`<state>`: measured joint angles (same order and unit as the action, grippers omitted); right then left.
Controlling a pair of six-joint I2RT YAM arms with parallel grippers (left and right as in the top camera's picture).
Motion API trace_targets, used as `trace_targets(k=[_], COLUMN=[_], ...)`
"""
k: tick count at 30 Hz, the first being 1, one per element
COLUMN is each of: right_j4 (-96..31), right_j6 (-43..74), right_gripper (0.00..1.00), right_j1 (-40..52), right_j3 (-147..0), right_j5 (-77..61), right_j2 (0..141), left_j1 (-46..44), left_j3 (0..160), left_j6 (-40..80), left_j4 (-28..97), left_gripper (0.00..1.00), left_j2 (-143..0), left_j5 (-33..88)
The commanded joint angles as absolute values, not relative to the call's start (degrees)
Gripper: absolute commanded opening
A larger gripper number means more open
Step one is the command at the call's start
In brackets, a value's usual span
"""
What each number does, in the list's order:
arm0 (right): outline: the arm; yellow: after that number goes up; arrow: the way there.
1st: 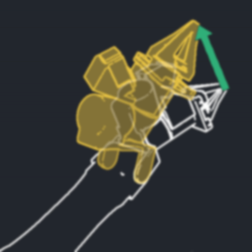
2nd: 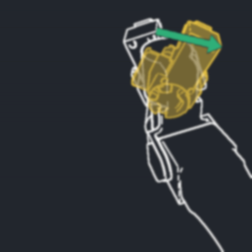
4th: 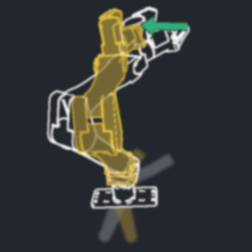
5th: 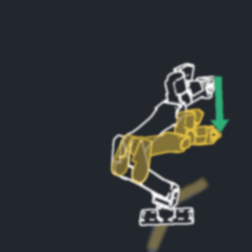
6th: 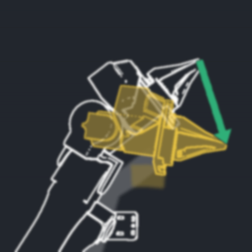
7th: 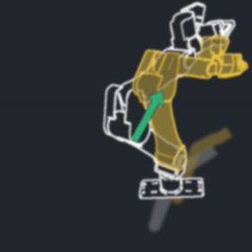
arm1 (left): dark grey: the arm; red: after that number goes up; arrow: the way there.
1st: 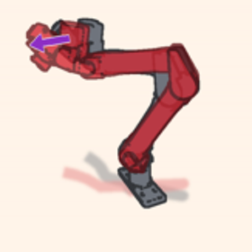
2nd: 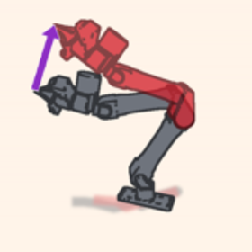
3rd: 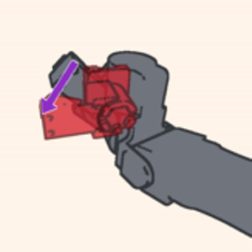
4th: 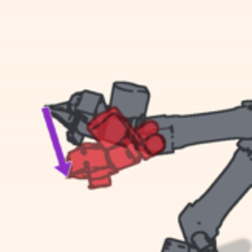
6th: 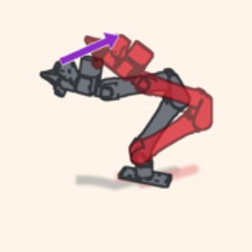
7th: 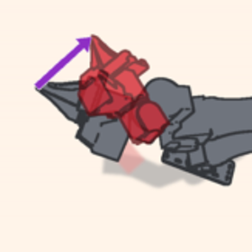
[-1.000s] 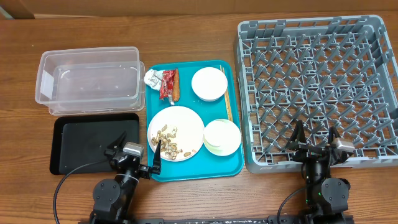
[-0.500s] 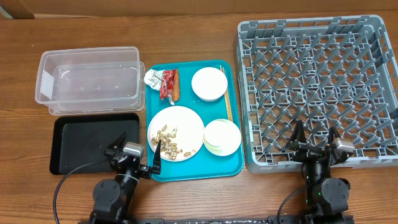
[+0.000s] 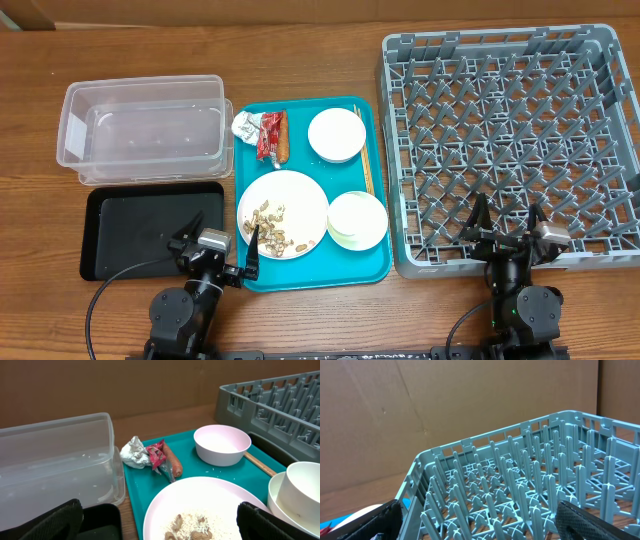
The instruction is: Sort waste into correct bins and load items into the dishwasher
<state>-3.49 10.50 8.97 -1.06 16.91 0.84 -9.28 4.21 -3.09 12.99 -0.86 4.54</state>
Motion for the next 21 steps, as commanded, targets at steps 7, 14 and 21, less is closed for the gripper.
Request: trace_targets(k=[7, 14, 21], right_j4=[-3.20, 2.35, 7.20], right_j6=[10.74, 10.76, 21.56], right_gripper=[1.00, 1.00, 1.00], right_j1=[8.56, 8.56, 8.56], right_j3=[-0.47, -0.49, -3.49], right_j5=[11.97, -10.46, -16.67], right_j2=[0.19, 0.19, 0.19], left_j1=[-9.39, -9.39, -9.39], left_j3=[3.88, 3.88, 4.10], left_j6=[-2.37, -2.07, 12.62], left_j4=[12.80, 12.78, 6.15], left_gripper=[1.00, 1.00, 1.00], left_j2=[-0.30, -0.30, -0.30], left_j5=[4.93, 5.50, 15.22])
